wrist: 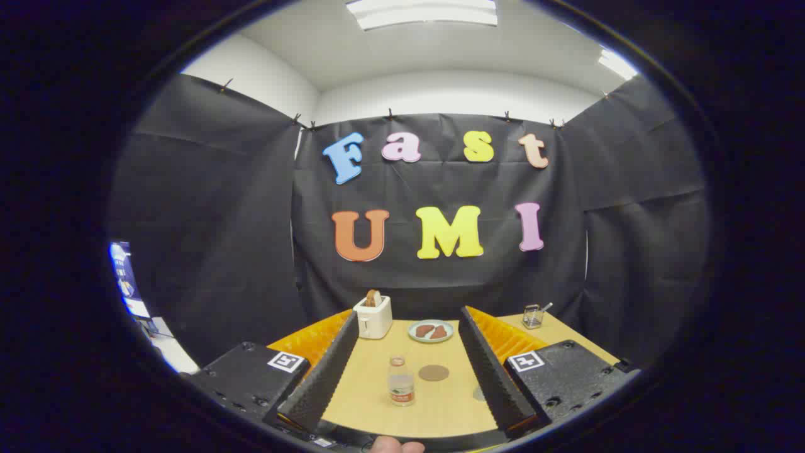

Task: Take the bottle from table, then pour the juice into the cup, finally place the bottle on the coaster

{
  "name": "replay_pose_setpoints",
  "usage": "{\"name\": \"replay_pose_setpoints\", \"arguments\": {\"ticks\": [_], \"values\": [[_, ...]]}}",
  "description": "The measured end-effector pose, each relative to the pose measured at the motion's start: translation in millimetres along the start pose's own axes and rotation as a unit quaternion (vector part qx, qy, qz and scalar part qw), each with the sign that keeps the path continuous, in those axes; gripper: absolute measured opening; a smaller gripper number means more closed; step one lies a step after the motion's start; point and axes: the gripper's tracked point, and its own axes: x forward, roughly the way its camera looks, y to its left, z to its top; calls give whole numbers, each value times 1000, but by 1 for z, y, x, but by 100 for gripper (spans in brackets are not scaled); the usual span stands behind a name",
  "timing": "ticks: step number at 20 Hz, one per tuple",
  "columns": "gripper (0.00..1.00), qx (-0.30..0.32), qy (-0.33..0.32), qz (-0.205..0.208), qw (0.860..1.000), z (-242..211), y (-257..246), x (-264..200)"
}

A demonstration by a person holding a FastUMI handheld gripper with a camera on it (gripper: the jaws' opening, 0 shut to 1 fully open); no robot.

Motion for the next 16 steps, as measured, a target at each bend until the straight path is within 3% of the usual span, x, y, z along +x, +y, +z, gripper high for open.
{"name": "replay_pose_setpoints", "arguments": {"ticks": [16], "values": [[100, -16, 4, -21, 1000, 8, -6, 3]]}}
